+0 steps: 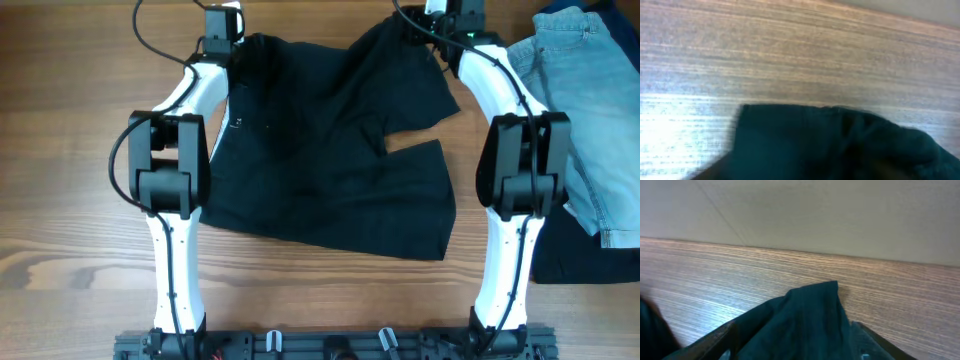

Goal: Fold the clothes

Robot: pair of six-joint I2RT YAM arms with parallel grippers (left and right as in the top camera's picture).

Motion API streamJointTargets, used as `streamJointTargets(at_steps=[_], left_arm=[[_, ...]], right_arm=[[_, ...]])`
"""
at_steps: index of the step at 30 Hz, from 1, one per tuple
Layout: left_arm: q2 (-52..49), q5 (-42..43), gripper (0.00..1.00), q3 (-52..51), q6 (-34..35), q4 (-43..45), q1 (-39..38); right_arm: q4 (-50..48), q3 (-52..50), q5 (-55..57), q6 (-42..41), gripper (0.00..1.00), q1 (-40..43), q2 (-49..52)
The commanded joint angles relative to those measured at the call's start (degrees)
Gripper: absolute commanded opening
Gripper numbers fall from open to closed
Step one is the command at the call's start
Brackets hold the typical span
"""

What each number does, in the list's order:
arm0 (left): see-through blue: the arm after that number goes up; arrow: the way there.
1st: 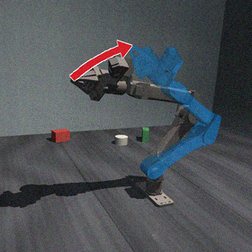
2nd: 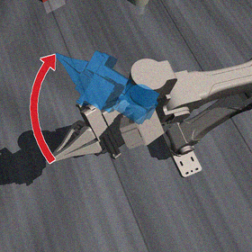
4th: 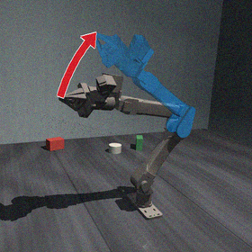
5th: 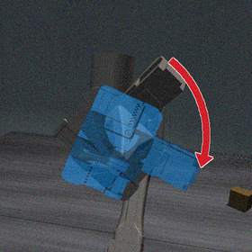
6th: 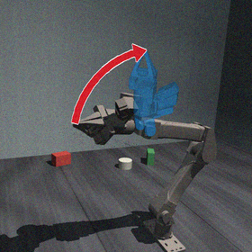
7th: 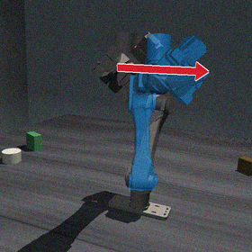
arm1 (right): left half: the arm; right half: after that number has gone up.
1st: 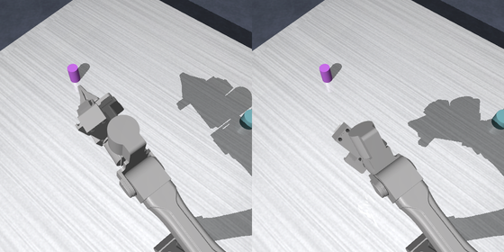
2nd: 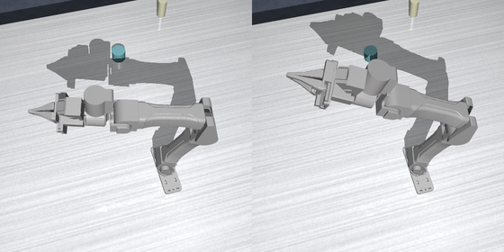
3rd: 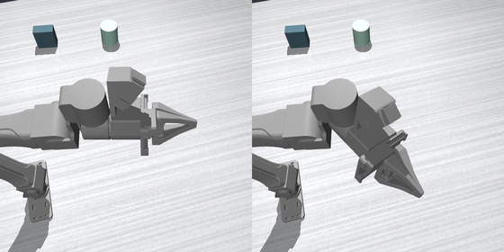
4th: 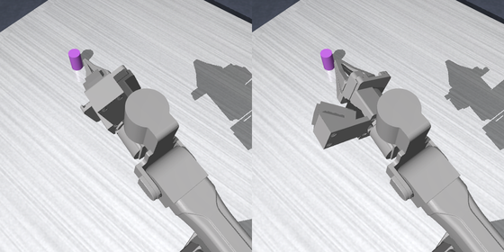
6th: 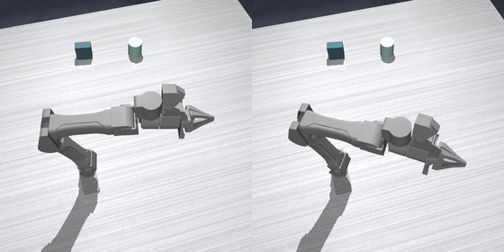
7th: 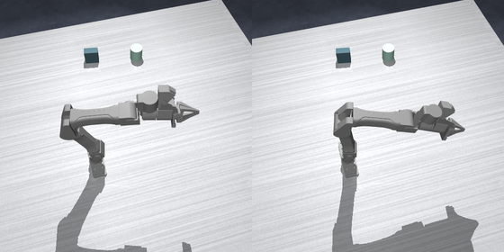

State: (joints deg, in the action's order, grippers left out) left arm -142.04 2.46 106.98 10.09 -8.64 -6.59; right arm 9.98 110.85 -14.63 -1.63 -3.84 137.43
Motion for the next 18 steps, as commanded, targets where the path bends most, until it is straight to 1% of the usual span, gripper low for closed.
streamJointTargets(at_steps=[1,2,3,4,5,8,9,10,15,18], left_arm=[[-1.53,-0.17,0.28,1.07,0.04,2.25,-0.17],[-1.53,-0.20,0.21,1.68,0.85,2.25,-0.35],[-1.53,0.02,0.15,2.21,0.98,2.25,-0.46],[-1.53,0.02,0.11,2.75,1.18,2.23,-0.72],[-1.53,0.02,0.09,3.32,1.49,2.23,-1.09],[-1.51,0.02,0.09,3.67,2.36,2.05,-1.77],[-1.51,0.02,0.08,3.67,2.36,1.53,-1.99],[-1.51,0.02,0.08,3.67,2.36,1.29,-2.01],[-1.51,-0.68,0.08,3.67,2.34,0.87,-1.66],[-1.51,-0.66,0.08,3.67,2.34,0.90,-1.31]], right_arm=[[-1.44,1.38,2.25,-1.88,0.53,-0.87,2.84],[-2.05,1.38,2.25,-2.54,0.45,-0.90,2.91],[-3.08,1.38,2.25,-3.58,0.35,-0.90,2.99],[-4.33,1.38,2.71,-4.74,0.33,-0.90,3.10],[-6.16,1.38,3.34,-6.01,0.33,-0.94,3.58],[-8.74,1.38,3.54,-6.58,0.42,-1.16,4.72],[-9.05,1.38,3.74,-7.48,0.48,-1.40,5.64],[-8.98,1.38,3.74,-7.48,0.50,-1.51,6.36],[-6.45,1.27,3.72,-7.76,0.68,-1.62,8.00],[-5.68,1.27,3.69,-7.56,0.70,-1.79,8.00]])
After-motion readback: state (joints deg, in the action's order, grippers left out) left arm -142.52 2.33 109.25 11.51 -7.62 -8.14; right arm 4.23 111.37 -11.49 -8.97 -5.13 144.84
